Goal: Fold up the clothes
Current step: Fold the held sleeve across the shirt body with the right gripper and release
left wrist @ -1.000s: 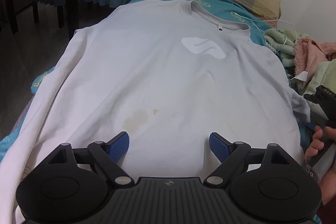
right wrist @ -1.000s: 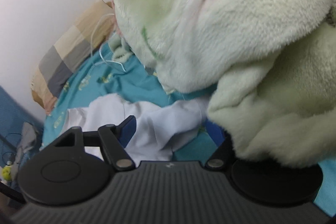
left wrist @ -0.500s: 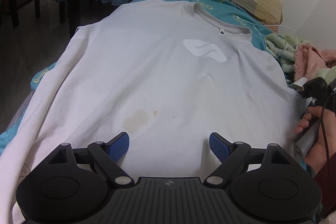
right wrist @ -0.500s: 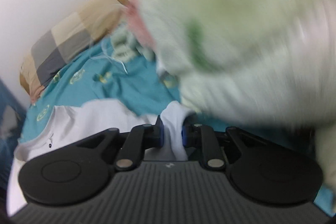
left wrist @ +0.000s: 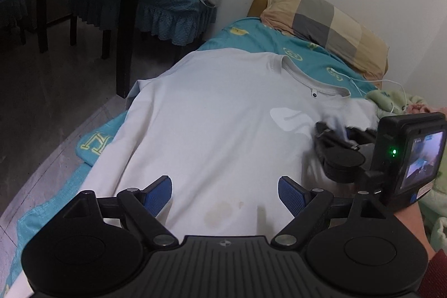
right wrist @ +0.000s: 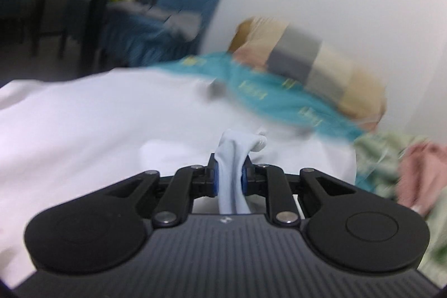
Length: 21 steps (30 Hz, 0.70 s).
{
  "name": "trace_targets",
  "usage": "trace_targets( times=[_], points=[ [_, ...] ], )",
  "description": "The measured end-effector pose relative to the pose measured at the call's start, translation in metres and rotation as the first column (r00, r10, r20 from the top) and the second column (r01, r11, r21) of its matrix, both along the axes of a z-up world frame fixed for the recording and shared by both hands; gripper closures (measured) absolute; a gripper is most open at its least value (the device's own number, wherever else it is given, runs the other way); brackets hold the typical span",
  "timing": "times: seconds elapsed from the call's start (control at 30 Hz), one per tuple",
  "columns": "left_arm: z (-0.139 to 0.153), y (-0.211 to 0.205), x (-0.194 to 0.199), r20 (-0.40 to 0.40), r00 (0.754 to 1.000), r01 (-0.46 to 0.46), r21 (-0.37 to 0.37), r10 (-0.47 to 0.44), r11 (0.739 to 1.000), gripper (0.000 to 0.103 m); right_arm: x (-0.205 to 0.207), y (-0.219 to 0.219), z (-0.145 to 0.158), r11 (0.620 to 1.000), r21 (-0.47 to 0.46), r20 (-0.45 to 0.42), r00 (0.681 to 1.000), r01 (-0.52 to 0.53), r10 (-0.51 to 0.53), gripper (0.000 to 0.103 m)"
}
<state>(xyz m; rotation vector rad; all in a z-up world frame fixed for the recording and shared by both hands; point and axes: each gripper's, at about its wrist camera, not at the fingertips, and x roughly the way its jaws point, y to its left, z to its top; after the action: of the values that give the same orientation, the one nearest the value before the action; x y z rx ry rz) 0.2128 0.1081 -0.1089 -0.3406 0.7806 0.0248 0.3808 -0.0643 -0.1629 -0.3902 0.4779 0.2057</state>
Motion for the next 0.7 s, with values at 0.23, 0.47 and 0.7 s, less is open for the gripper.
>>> trace_targets(
  times=[0.23, 0.47, 0.7],
  points=[
    [0.002, -0.007, -0.003, 0.022, 0.999, 0.044, 0.020, -0.045, 0.999, 0.018, -0.047, -0.047, 0.042, 0.963, 0.266, -0.102, 0.995, 0.045, -0.019, 0.038],
    [0.010, -0.022, -0.019, 0.065, 0.992, 0.100, 0.091, -0.106, 0.991, 0.019, -0.146, -0.109, 0.091, 0.875, 0.430, -0.195, 0.969, 0.225, -0.153, 0.037],
    [0.017, -0.046, -0.044, 0.092, 0.977, 0.169, 0.211, -0.192, 0.963, 0.019, -0.227, -0.137, 0.102, 0.783, 0.536, -0.220, 0.947, 0.317, -0.233, 0.033]
  ],
)
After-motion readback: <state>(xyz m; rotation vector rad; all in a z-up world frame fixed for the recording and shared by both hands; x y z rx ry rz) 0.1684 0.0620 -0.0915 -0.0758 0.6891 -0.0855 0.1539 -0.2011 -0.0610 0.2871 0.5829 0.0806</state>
